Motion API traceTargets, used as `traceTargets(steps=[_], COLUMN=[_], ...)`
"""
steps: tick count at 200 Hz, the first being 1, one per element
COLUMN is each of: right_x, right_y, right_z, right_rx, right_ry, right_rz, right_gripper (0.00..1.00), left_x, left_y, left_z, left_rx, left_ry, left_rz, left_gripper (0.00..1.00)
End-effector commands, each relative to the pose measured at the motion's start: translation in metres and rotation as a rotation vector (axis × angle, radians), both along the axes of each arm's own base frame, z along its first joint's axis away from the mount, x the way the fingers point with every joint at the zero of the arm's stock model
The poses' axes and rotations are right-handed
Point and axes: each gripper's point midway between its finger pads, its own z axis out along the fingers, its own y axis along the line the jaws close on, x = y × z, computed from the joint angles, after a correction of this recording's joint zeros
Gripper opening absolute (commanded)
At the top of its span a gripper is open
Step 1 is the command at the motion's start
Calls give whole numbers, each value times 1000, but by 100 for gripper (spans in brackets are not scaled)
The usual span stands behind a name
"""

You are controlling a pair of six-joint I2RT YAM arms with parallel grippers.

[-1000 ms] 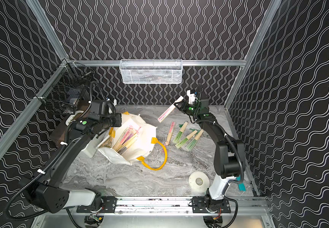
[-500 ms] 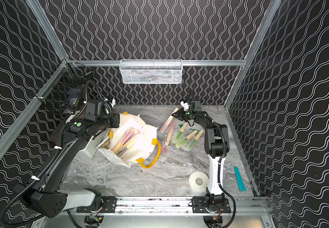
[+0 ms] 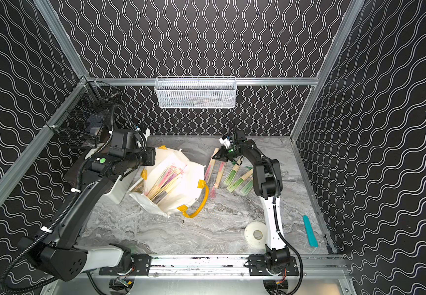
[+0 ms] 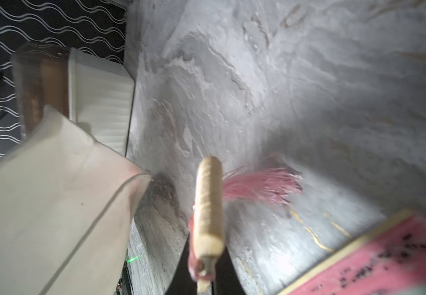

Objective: Take out the folding fans from the tote bags
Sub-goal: Place the folding fan at the center of the board.

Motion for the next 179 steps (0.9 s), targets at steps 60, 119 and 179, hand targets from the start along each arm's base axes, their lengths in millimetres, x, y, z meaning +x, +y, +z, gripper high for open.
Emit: traceTargets(steps=[60, 119, 179], right_x=[-5, -3, -5], right_y=[-16, -21, -23], right_z=[-34, -35, -25], right_rx=[-168, -229, -258], right_ry=[49, 30, 1], right_rz=[-17, -44, -53], right_gripper=[22, 37, 40], left_x=[11, 13, 14], left_y=[-4, -5, -7], left_z=[10, 9, 10], left_rx=[-18, -25, -34], left_ry=[-48, -49, -53], left_rz=[-9, -11, -15], left_gripper=[0, 0, 0])
